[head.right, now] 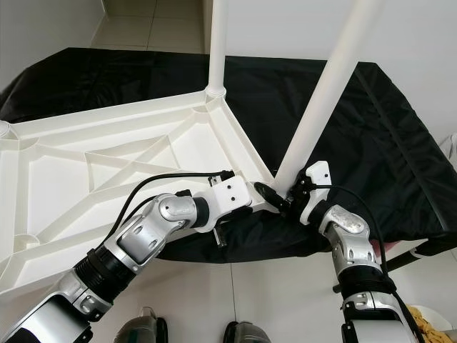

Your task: Building children table

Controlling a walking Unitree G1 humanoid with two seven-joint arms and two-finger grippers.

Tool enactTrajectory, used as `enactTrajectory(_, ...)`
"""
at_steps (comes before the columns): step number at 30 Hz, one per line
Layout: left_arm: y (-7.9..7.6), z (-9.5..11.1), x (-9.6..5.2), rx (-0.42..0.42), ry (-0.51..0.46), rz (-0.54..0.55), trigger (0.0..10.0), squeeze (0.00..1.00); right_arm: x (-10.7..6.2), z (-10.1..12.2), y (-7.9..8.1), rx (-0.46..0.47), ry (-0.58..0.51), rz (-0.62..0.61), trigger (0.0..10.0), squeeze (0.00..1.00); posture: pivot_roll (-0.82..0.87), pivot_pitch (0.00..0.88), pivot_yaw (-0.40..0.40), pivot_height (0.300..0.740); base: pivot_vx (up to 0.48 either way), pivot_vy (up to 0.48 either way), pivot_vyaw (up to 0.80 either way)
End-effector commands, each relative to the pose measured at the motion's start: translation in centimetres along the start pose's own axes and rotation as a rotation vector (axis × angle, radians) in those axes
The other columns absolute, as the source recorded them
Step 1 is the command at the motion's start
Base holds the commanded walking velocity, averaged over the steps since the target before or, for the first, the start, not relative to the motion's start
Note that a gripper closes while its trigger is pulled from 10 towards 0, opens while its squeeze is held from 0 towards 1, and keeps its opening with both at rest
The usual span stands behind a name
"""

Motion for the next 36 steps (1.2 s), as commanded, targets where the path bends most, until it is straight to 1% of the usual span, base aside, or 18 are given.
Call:
enactTrajectory(1,0.4,2.9,-0.3,0.071,-0.101,0.012,10.0,0.00,-0.9,-2.5,-0.4,0.095,0.070,-0.051,0.0,0.00,0.04,0.073,-0.028,0.740,0.000,0.000,0.00)
enactTrajectory(5,0.4,2.9,-0.3,0.071,-0.101,0.012,10.0,0.00,-0.8,-2.4,-0.6,0.099,0.061,-0.071,0.0,0.00,0.04,0.074,-0.028,0.740,0.000,0.000,0.00)
enactTrajectory(8,0.4,2.9,-0.4,0.071,-0.099,0.015,10.0,0.00,0.0,-2.6,-1.5,0.105,0.058,-0.208,0.0,0.00,0.04,0.074,-0.030,0.740,0.000,0.000,0.00)
enactTrajectory(9,0.4,2.9,-0.4,0.071,-0.099,0.015,10.0,0.00,0.0,-2.6,-1.5,0.105,0.058,-0.208,0.0,0.00,0.04,0.074,-0.030,0.740,0.000,0.000,0.00)
enactTrajectory(13,0.4,2.9,-0.4,0.071,-0.100,0.014,10.0,0.00,0.6,-3.4,-2.4,0.123,0.078,-0.368,0.0,0.00,0.04,0.074,-0.029,0.740,0.000,0.000,0.00)
enactTrajectory(16,0.4,2.9,-0.3,0.072,-0.100,0.014,10.0,0.00,0.8,-3.5,-2.6,0.131,0.080,-0.405,0.0,0.00,0.04,0.074,-0.029,0.740,0.000,0.000,0.00)
enactTrajectory(19,0.5,2.9,-0.3,0.074,-0.100,0.015,10.0,0.00,0.7,-3.9,-3.9,0.204,0.076,-0.600,0.0,0.00,0.04,0.073,-0.028,0.740,0.000,0.000,0.00)
enactTrajectory(22,0.5,2.9,-0.3,0.074,-0.100,0.015,10.0,0.00,0.7,-3.9,-3.9,0.204,0.076,-0.600,0.0,0.00,0.04,0.073,-0.028,0.740,0.000,0.000,0.00)
enactTrajectory(23,0.5,2.9,-0.3,0.075,-0.099,0.015,10.0,0.00,0.7,-3.7,-4.3,0.217,0.062,-0.671,0.0,0.00,0.04,0.073,-0.028,0.740,0.000,0.000,0.00)
enactTrajectory(24,0.5,2.9,-0.3,0.075,-0.099,0.015,10.0,0.00,0.7,-3.7,-4.3,0.217,0.062,-0.671,0.0,0.00,0.04,0.073,-0.028,0.740,0.000,0.000,0.00)
enactTrajectory(25,0.5,2.9,-0.3,0.075,-0.099,0.014,10.0,0.00,0.9,-3.5,-4.4,0.219,0.052,-0.715,0.0,0.00,0.04,0.073,-0.028,0.740,0.000,0.000,0.00)
enactTrajectory(27,0.5,2.9,-0.3,0.075,-0.099,0.014,10.0,0.00,0.9,-3.5,-4.4,0.219,0.052,-0.715,0.0,0.00,0.04,0.073,-0.028,0.740,0.000,0.000,0.00)
enactTrajectory(29,0.5,2.9,-0.4,0.075,-0.099,0.014,10.0,0.00,1.0,-3.2,-4.4,0.213,0.039,-0.754,0.0,0.00,0.04,0.073,-0.028,0.740,0.000,0.000,0.00)
enactTrajectory(30,0.5,2.9,-0.4,0.075,-0.099,0.014,10.0,0.00,1.1,-3.1,-4.3,0.212,0.031,-0.806,0.0,0.00,0.04,0.071,-0.029,0.740,0.000,0.000,0.00)
enactTrajectory(32,0.6,2.9,-0.4,0.077,-0.099,0.016,10.0,0.00,1.7,-2.9,-3.6,0.225,0.010,-0.861,0.0,0.00,0.04,0.071,-0.029,0.740,0.000,0.000,0.00)
enactTrajectory(33,0.6,2.9,-0.4,0.077,-0.099,0.016,10.0,0.00,1.7,-2.9,-3.6,0.225,0.010,-0.861,0.0,0.00,0.04,0.071,-0.029,0.740,0.000,0.000,0.00)
enactTrajectory(35,0.7,2.9,-0.4,0.078,-0.099,0.018,10.0,0.00,2.5,-2.7,-2.4,0.227,-0.013,-0.874,0.0,0.00,0.05,0.070,-0.029,0.740,0.000,0.000,0.00)
enactTrajectory(36,0.7,2.9,-0.4,0.078,-0.099,0.018,10.0,0.00,2.5,-2.7,-2.4,0.227,-0.013,-0.874,0.0,0.00,0.05,0.070,-0.029,0.740,0.000,0.000,0.00)
Point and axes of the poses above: a point about 5 cm out from each wrist's last joint towards the gripper, its own x axis pointing out of the wrist towards the gripper, its own z axis along the axis of the wrist's last joint, y = z × x, the point moved 5 cm from there along x, pointing out of the wrist towards the gripper, and after that the axes turned 3 degrees about x, right-handed, at the moved point
